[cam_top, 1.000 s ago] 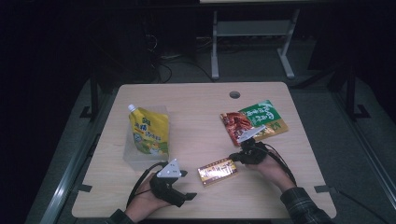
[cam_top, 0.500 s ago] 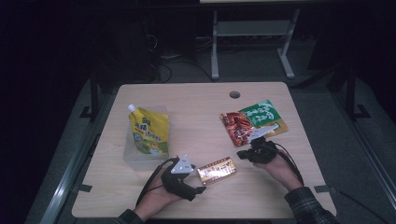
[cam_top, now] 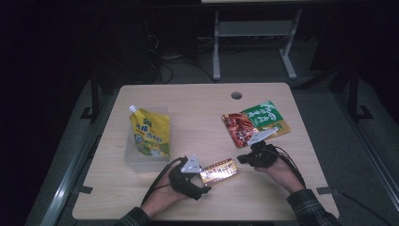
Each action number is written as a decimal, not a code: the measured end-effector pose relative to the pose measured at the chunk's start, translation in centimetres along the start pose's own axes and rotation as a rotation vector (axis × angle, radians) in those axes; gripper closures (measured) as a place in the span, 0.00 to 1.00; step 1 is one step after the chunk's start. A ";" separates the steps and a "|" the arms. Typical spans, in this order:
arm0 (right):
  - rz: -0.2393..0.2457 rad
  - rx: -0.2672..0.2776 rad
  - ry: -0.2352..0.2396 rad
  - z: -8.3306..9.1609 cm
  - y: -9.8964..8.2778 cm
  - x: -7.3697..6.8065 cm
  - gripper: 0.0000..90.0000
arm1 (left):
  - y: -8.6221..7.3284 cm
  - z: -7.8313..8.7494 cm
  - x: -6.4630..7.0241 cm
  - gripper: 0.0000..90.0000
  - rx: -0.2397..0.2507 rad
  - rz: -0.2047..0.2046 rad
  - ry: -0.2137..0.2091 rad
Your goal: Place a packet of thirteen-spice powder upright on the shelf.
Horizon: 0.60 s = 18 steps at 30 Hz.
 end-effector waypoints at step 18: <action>0.067 -0.017 0.044 -0.9 0.3 -1.5 1.00 | 0.2 0.6 -0.1 0.35 -0.027 -0.016 0.001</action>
Point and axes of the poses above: each handheld gripper's, and its own axes: z roughly backward along the jaws, y roughly out of its top, x roughly to its right, the point moved 6 cm from there along -z, roughly forward along the jaws, and after that the axes turned 12 degrees about -y, right-handed, at the moved point
